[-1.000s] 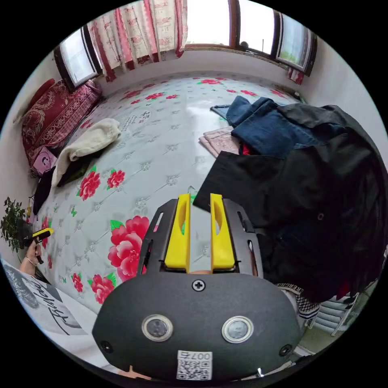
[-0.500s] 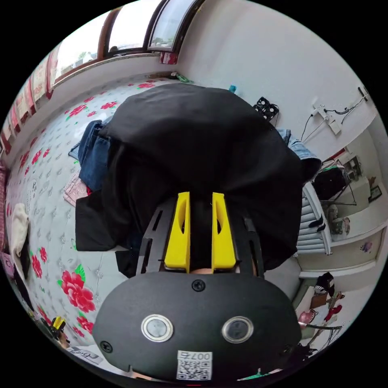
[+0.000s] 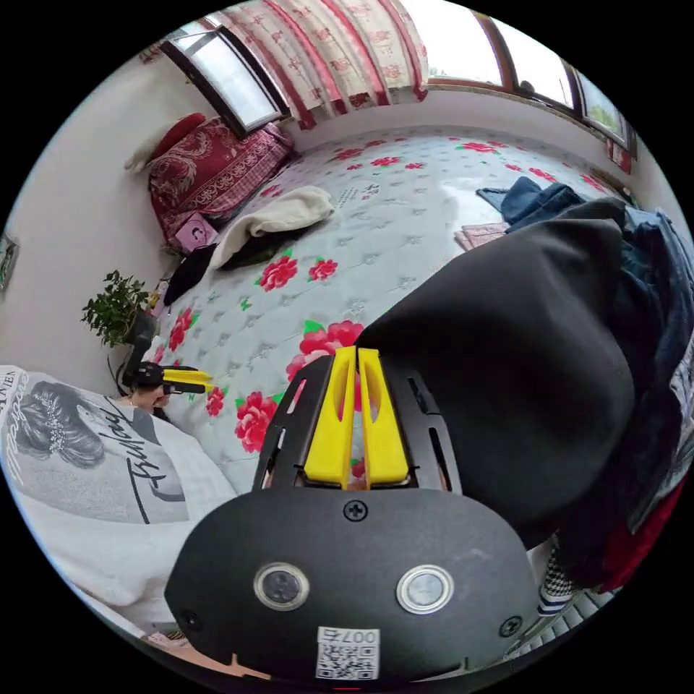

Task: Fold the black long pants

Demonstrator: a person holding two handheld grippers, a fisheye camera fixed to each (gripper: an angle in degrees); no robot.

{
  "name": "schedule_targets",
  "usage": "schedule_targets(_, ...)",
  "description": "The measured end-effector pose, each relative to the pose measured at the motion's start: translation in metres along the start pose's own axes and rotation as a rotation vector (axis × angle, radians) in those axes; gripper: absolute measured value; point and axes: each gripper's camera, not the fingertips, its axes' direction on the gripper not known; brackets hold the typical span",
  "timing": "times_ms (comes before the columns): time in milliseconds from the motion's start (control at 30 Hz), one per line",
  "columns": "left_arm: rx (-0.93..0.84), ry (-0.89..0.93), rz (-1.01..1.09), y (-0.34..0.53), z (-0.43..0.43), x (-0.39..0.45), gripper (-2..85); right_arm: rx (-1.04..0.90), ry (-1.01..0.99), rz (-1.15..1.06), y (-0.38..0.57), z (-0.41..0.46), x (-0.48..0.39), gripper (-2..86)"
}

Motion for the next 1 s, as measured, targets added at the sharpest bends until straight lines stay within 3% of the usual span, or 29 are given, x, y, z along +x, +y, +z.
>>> schedule_targets(100, 0.075, 0.042, -0.050, 0.030, -0.018, -0.008, 10.0, -0.036, -0.322, -0.107, -0.013, 0.068, -0.068, -0.1)
schedule_targets(200, 0.131, 0.096, -0.119, 0.062, -0.032, -0.026, 10.9, -0.086, -0.516, -0.267, -0.027, 0.098, -0.139, 0.2)
schedule_targets(267, 0.158, 0.095, -0.162, 0.083, -0.038, -0.036, 11.5, -0.119, -0.540, -0.366, -0.030, 0.097, -0.169, 0.8)
schedule_targets(433, 0.201, 0.069, -0.307, 0.138, -0.043, -0.066, 12.5, -0.134, -0.243, -0.484, -0.016, 0.071, -0.173, 2.7)
schedule_targets(500, 0.217, 0.068, -0.351, 0.148, -0.043, -0.073, 13.0, -0.179, -0.064, -0.401, -0.002, 0.066, -0.141, 3.5)
schedule_targets(633, 0.198, 0.135, -0.341, 0.135, -0.031, -0.067, 14.1, -0.206, 0.062, -0.236, 0.008, 0.055, -0.097, 4.8)
schedule_targets(733, 0.106, 0.072, -0.309, 0.104, -0.002, -0.052, 15.2, -0.194, 0.133, -0.180, 0.003, 0.051, -0.080, 5.6)
schedule_targets(800, 0.007, -0.002, -0.319, 0.087, 0.025, -0.052, 13.6, -0.203, 0.207, -0.154, -0.008, 0.055, -0.072, 6.2)
schedule_targets(933, -0.019, -0.162, -0.288, 0.069, 0.020, -0.070, 1.5, -0.202, 0.260, -0.124, -0.028, 0.061, -0.064, 6.7)
schedule_targets(1000, -0.005, -0.249, -0.324, 0.071, 0.001, -0.094, 0.1, -0.214, 0.289, -0.133, -0.041, 0.069, -0.063, 6.9)
